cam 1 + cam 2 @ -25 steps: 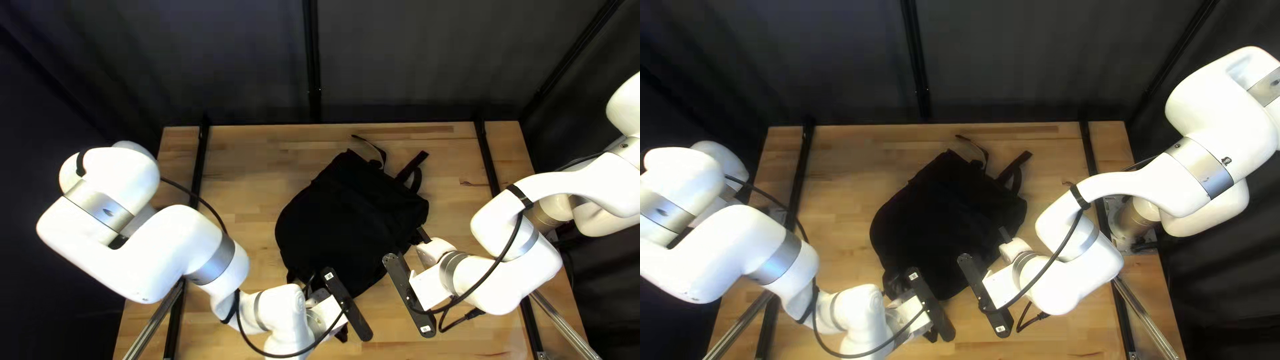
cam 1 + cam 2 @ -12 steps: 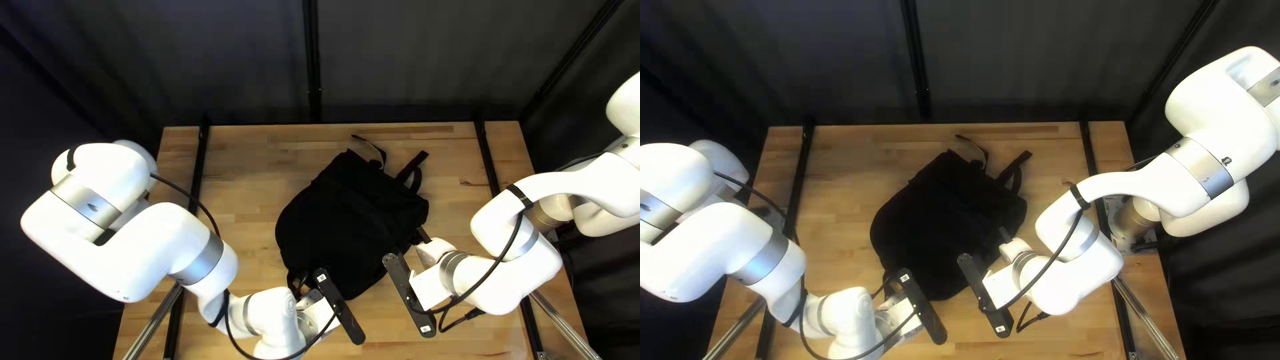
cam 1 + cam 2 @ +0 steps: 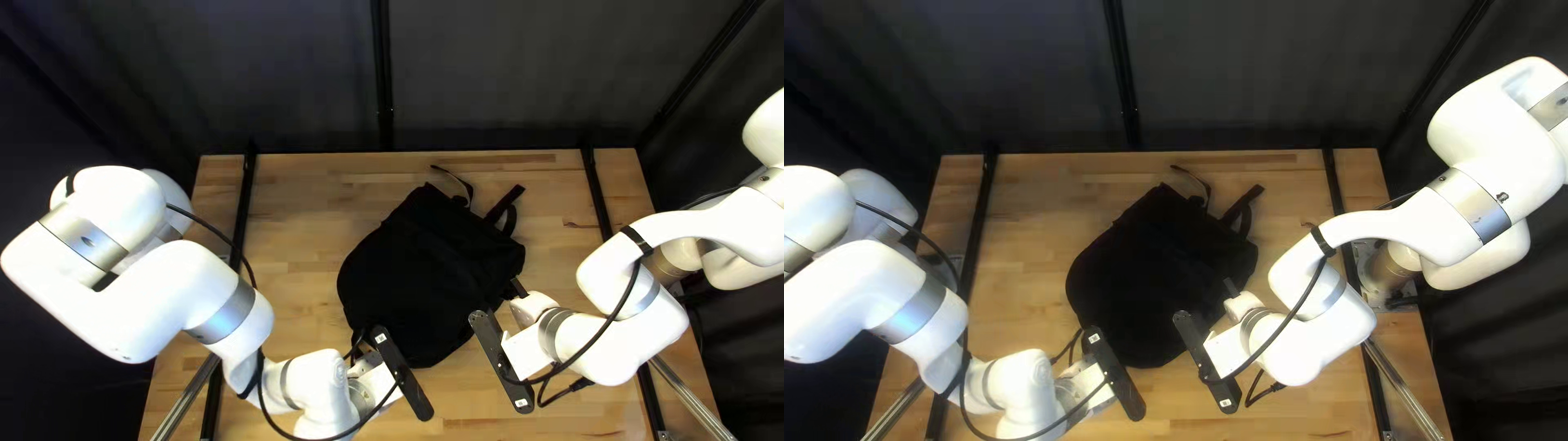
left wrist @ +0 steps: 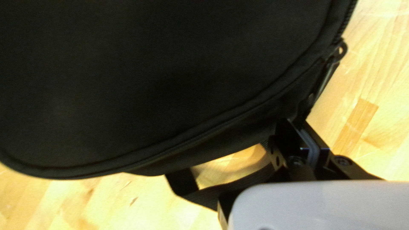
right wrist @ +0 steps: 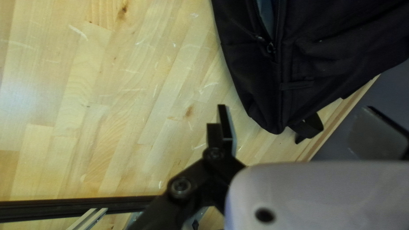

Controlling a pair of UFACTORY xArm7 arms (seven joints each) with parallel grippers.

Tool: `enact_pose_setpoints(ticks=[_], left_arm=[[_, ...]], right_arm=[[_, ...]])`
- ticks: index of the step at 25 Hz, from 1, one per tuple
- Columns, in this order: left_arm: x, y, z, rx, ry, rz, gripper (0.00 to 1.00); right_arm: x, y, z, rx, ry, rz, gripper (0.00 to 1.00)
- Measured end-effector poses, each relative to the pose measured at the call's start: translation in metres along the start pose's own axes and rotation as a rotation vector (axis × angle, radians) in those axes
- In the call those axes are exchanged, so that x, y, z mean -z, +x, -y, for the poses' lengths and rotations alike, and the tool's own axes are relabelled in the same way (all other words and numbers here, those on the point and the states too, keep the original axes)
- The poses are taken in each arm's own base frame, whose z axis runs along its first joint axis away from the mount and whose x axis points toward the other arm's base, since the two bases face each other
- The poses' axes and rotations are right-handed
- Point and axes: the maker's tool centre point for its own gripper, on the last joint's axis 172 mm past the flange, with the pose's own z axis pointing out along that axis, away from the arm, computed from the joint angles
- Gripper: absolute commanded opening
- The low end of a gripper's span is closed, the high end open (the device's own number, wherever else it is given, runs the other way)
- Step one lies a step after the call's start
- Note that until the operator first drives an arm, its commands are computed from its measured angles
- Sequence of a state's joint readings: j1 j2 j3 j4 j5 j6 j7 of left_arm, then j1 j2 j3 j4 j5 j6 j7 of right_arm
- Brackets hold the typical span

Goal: Remove a lunch box from a kids backpack

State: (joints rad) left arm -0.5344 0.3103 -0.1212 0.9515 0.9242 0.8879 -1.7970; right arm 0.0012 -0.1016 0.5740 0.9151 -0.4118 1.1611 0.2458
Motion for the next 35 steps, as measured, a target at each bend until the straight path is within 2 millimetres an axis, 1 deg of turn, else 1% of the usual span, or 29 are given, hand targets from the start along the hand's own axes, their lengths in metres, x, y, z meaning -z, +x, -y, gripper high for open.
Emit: enact_pose_setpoints(ticks=[9, 14, 20, 24, 31, 35], left_arm=[[0.001, -0.007, 0.025, -0.007, 0.012, 0.012, 0.00], [0.004, -0.012, 0.035, -0.003, 0.019, 0.017, 0.00], [0.006, -0.013, 0.039, -0.004, 0.025, 0.016, 0.00], [0.008, -0.011, 0.039, -0.006, 0.027, 0.015, 0.00], [0.010, -0.010, 0.040, -0.016, 0.028, 0.017, 0.00], [0.016, -0.006, 0.044, -0.030, 0.033, 0.024, 0.00]], right_arm=[[0.001, 0.016, 0.005, 0.088, -0.005, -0.026, 1.00], [0.003, 0.036, 0.007, 0.142, -0.006, -0.060, 1.00], [0.002, 0.051, 0.007, 0.198, -0.029, -0.091, 1.00], [-0.004, 0.059, 0.006, 0.226, -0.052, -0.102, 1.00], [-0.003, 0.058, 0.004, 0.238, -0.099, -0.084, 1.00], [-0.003, 0.058, 0.004, 0.237, -0.101, -0.083, 1.00]])
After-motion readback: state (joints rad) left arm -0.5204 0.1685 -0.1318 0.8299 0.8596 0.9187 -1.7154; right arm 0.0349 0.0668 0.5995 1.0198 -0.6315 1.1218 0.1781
